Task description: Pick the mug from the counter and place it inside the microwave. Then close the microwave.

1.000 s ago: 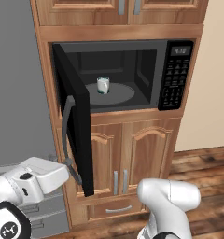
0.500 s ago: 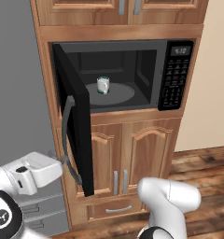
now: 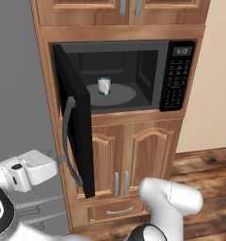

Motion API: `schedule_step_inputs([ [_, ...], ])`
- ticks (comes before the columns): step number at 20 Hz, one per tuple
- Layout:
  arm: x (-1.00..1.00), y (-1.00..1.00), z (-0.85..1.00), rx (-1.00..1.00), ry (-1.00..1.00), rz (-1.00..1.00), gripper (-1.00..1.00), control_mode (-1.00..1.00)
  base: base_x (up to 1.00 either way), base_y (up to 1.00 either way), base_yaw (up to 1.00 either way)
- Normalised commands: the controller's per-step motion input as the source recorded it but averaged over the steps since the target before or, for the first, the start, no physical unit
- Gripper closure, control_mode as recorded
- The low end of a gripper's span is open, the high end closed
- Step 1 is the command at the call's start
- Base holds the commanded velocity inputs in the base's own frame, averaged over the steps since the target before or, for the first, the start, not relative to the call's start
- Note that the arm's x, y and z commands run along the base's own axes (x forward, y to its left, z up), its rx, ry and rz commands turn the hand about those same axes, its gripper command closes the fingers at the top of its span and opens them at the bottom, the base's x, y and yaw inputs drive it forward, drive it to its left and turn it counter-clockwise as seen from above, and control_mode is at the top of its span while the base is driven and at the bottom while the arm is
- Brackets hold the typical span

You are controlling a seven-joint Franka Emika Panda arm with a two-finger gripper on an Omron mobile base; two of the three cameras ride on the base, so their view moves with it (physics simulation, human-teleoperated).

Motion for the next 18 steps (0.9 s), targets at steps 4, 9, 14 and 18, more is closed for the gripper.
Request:
schedule_step_inputs([
  [4, 0.00, -0.07, 0.00, 0.00, 0.00, 0.00, -1.00, -1.00, 0.00, 0.00, 0.00],
  [9, 0.00, -0.14, 0.00, 0.00, 0.00, 0.00, -1.00, -1.00, 0.00, 0.00, 0.00],
  [14, 0.00, -0.18, 0.00, 0.00, 0.00, 0.00, -1.00, -1.00, 0.00, 0.00, 0.00],
  [18, 0.00, -0.19, 0.02, 0.00, 0.00, 0.00, -1.00, -1.00, 0.00, 0.00, 0.00],
])
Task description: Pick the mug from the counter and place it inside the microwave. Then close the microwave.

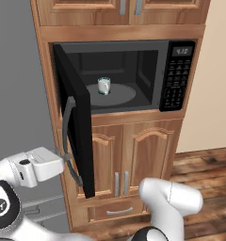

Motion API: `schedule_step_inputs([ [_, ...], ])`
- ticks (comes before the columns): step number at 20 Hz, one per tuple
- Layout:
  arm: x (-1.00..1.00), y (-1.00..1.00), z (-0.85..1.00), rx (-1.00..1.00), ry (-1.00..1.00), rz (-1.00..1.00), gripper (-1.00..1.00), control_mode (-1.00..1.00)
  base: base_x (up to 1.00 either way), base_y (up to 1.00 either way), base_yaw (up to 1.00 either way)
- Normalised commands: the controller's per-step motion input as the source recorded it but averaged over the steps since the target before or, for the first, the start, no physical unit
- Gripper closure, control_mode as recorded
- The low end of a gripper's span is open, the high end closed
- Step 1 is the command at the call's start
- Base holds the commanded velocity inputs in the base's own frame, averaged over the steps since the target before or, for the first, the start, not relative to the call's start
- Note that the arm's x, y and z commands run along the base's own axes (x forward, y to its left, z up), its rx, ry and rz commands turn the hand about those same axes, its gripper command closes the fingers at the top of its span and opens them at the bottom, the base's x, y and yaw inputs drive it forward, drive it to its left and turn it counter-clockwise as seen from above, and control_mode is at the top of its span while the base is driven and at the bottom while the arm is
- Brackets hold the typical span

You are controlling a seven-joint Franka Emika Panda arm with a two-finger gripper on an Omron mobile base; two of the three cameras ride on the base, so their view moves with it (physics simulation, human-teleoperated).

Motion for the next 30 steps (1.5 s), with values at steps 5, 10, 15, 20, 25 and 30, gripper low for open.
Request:
schedule_step_inputs([
  [5, 0.00, -0.23, 0.07, 0.00, 0.00, 0.00, -1.00, -1.00, 0.00, 0.00, 0.00],
  [10, 0.06, -0.30, 0.07, 0.00, 0.00, 0.00, -1.00, -1.00, 0.00, 0.00, 0.00],
  [15, 0.16, -0.38, 0.09, 0.00, 0.00, 0.03, -1.00, -1.00, 0.00, 0.00, 0.00],
  [20, 0.21, -0.40, 0.15, 0.00, 0.00, 0.06, -1.00, -1.00, 0.00, 0.00, 0.00],
  [25, 0.23, -0.43, 0.07, 0.00, 0.00, 0.07, -1.00, -1.00, 0.00, 0.00, 0.00],
  [30, 0.29, -0.46, 0.00, 0.00, 0.00, 0.07, -1.00, -1.00, 0.00, 0.00, 0.00],
])
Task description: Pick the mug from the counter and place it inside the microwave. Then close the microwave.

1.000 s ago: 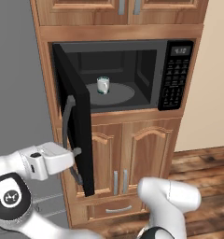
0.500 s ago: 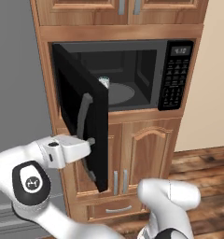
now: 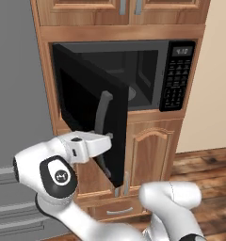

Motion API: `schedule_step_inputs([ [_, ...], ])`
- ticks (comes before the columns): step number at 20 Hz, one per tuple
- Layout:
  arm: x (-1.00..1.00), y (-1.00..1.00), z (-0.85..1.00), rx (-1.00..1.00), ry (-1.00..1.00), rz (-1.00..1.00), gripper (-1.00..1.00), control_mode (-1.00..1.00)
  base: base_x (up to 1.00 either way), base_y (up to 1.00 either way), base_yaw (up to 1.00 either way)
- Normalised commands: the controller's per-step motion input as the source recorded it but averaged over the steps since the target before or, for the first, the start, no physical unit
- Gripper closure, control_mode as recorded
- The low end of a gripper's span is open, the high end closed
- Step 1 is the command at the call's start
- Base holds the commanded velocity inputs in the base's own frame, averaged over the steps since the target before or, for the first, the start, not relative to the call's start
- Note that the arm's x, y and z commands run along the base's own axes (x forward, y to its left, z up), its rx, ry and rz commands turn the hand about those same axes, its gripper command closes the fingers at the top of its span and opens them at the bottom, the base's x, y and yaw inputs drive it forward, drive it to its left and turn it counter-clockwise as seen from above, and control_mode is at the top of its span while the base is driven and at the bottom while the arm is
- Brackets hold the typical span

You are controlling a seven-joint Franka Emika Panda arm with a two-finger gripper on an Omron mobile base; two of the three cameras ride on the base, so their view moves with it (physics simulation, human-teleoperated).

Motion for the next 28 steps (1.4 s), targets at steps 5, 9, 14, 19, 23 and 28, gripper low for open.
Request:
schedule_step_inputs([
  [5, 0.39, -0.52, 0.00, 0.00, 0.00, 0.07, -1.00, -1.00, 0.00, 0.00, 0.00],
  [9, 0.42, -0.52, 0.09, 0.00, 0.02, 0.05, -1.00, -1.00, 0.00, 0.00, 0.00],
  [14, 0.46, -0.52, 0.19, 0.00, 0.13, 0.02, -1.00, -1.00, 0.00, 0.00, 0.00],
  [19, 0.53, -0.51, 0.24, 0.00, 0.21, 0.01, -1.00, -1.00, 0.00, 0.00, 0.00],
  [23, 0.61, -0.53, 0.18, 0.00, 0.23, 0.00, -1.00, -1.00, 0.00, 0.00, 0.00],
  [28, 0.63, -0.52, 0.02, 0.00, 0.17, 0.01, -1.00, -1.00, 0.00, 0.00, 0.00],
])
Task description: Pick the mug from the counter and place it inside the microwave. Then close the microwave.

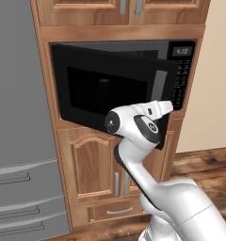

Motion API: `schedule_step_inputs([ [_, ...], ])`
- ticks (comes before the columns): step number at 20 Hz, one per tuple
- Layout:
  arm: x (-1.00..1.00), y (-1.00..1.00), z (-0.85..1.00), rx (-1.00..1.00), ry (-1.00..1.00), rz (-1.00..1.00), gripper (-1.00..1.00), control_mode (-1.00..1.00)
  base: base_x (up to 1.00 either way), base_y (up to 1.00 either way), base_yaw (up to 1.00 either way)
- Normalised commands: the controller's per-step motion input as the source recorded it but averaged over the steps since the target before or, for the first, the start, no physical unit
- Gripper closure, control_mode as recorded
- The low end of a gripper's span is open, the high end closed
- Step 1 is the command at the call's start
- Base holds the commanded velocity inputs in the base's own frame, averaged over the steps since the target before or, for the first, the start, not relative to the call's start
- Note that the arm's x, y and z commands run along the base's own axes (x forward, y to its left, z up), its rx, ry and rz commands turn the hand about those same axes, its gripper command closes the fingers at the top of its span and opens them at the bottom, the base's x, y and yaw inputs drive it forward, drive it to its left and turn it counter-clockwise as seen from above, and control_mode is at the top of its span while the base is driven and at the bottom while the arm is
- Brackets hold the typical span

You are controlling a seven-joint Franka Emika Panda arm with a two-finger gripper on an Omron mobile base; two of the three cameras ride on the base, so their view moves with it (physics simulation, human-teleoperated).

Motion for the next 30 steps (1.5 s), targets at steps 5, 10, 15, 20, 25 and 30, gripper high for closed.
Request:
schedule_step_inputs([
  [5, 0.58, -0.44, 0.00, 0.00, 0.08, 0.04, -1.00, -1.00, 0.00, 0.00, 0.00],
  [10, 0.52, -0.41, 0.00, 0.02, 0.00, 0.04, -1.00, -1.00, 0.00, 0.00, 0.00],
  [15, 0.55, -0.37, 0.00, 0.06, 0.00, 0.02, -1.00, -1.00, 0.00, 0.00, 0.00],
  [20, 0.54, -0.29, 0.00, 0.05, 0.00, 0.01, -1.00, -1.00, 0.00, 0.00, 0.00],
  [25, 0.50, -0.27, 0.00, 0.04, 0.00, 0.01, -1.00, -1.00, 0.00, 0.00, 0.00],
  [30, 0.44, -0.24, 0.00, 0.06, -0.01, 0.02, -1.00, -1.00, 0.00, 0.00, 0.00],
])
